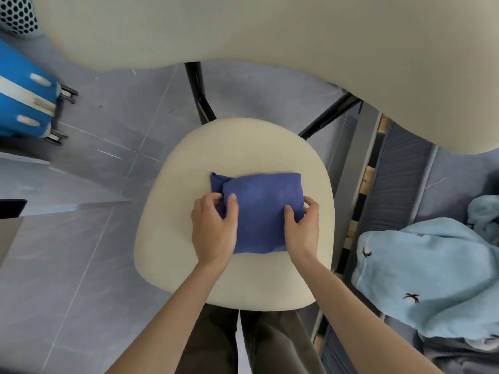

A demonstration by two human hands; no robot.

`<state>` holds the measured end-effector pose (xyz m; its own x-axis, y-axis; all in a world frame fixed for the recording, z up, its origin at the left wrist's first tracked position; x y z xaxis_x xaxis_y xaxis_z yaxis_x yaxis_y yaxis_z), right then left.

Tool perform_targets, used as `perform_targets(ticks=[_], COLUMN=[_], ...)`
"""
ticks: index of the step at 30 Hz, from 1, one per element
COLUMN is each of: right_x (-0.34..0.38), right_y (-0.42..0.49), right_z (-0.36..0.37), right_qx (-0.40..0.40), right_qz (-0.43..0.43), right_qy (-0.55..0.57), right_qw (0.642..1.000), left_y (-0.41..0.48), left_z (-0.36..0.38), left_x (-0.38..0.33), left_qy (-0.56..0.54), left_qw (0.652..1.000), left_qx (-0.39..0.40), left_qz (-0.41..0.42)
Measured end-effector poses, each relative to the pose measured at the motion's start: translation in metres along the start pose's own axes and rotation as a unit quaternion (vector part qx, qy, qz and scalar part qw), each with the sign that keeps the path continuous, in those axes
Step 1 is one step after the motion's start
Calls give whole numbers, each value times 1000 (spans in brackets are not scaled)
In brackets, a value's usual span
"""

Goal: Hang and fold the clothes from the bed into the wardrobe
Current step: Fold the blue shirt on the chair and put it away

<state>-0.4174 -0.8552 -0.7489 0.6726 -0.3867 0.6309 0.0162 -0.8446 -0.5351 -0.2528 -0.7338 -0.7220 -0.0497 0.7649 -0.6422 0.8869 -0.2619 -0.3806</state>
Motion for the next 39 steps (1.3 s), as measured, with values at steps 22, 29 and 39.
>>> perform_targets(ticks=[22,29,39], right_x=[4,0,26], right_y=[8,18,0], right_z=[3,21,-5], right_qx=[15,50,58], right_qz=[-56,-17,-43], right_qy=[-68,-24,-34], right_qw=[996,998,997], left_y=[-4,-1,-12], left_z=[30,49,19], left_x=[4,11,19], left_qy=[-42,-78,-141], left_qw=[998,990,980], left_qx=[26,37,83], left_qz=[-25,-108,-110])
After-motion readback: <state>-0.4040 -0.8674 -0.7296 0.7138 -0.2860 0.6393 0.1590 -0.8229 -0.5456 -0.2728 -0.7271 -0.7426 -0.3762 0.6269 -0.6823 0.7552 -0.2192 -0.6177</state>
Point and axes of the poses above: each hand's wrist, its own y-axis towards the middle knuckle, its own z-axis out of the palm, x = y × z, the point moved 6 cm from there along y, towards the middle knuckle, and after that the axes turned 5 degrees about -x, right-handed, at the moved point
